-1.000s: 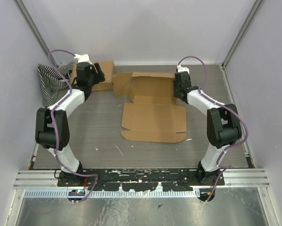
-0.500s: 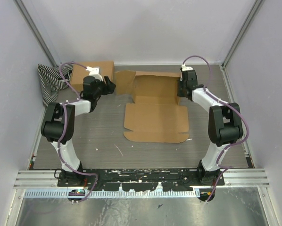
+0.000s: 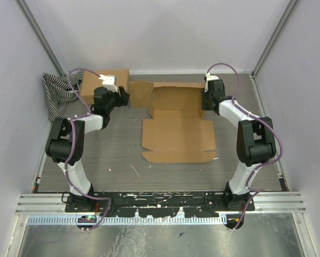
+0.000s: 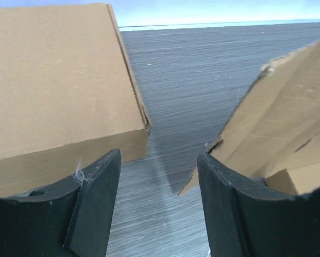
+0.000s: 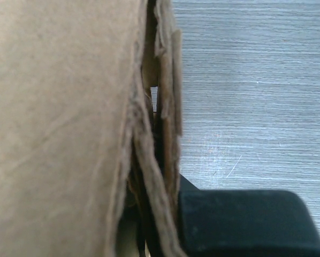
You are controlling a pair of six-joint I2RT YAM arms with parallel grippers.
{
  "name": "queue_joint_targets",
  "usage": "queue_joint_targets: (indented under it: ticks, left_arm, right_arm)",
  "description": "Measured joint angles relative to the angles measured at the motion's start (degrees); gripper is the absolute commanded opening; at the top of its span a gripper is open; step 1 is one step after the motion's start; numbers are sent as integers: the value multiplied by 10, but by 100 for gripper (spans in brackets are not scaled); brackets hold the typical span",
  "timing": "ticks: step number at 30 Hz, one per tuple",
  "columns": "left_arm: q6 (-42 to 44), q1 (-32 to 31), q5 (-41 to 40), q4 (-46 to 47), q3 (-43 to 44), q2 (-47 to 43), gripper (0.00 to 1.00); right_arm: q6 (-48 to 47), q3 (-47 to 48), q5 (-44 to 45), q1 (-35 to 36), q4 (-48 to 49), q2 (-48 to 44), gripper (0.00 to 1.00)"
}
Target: Fold the paper box
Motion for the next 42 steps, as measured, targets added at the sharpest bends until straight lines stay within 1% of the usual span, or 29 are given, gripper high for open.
queue_joint_targets:
  ticks: [7, 11, 14, 18, 22, 27, 32, 35, 42]
  left_arm:
    - [15, 8, -27, -16, 17, 0, 64]
    - [15, 9, -24, -18, 42, 4, 62]
    - [6, 9, 14, -3, 56, 15, 60]
    - [-18, 7, 85, 46, 51, 37, 57]
    - [-40, 5, 144, 98, 6, 41, 56]
    - [-75, 2, 199, 153, -43, 40, 54]
    - [-95, -8, 224, 182, -77, 27, 53]
    - [-97, -29, 232, 191, -80, 19, 51]
    - [-95, -78, 241, 194, -83, -1, 50]
  right_arm:
    - [-4, 0, -13, -3, 0, 0, 7]
    - [-5, 0, -20, -4, 0, 0, 7]
    - [-5, 0, -26, -4, 0, 0, 7]
    - [-5, 0, -32, -4, 0, 0, 7]
    - [-5, 0, -36, -4, 0, 0, 7]
    - [-5, 0, -40, -4, 0, 0, 8]
    - [-5, 0, -44, -4, 0, 0, 8]
    - [-5, 0, -47, -4, 0, 0, 8]
    - [-5, 0, -47, -4, 0, 0, 8]
